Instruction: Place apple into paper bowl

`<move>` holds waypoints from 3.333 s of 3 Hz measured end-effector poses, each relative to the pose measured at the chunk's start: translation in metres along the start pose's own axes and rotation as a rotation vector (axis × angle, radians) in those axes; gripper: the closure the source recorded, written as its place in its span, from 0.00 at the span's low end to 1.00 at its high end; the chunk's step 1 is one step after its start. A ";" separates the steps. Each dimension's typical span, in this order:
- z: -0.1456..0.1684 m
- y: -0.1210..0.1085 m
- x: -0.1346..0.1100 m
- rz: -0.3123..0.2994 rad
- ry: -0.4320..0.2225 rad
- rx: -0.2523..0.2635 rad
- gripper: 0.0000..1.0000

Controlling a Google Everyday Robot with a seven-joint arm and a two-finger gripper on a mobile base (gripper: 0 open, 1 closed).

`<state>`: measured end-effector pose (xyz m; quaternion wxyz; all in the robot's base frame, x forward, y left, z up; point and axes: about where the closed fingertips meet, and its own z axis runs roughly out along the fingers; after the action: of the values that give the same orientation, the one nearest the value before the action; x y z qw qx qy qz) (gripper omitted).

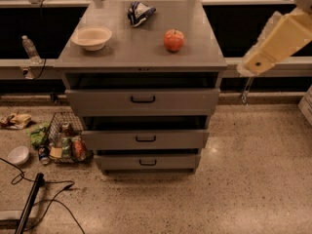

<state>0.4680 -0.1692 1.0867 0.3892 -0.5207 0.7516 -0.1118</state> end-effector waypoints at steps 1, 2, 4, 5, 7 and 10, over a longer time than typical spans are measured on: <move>0.067 -0.003 0.029 0.175 -0.092 -0.032 0.00; 0.093 -0.016 0.025 0.268 -0.186 -0.023 0.00; 0.093 -0.021 0.017 0.252 -0.196 -0.012 0.00; 0.115 -0.052 -0.007 0.290 -0.328 0.004 0.00; 0.180 -0.084 -0.017 0.305 -0.523 -0.028 0.00; 0.230 -0.109 -0.017 0.356 -0.560 -0.033 0.00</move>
Offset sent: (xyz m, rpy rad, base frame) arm 0.0421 -0.0109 -0.0539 0.1795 0.0285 -0.0493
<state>0.7083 -0.1467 1.0025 0.5857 -0.3979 0.6962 0.1179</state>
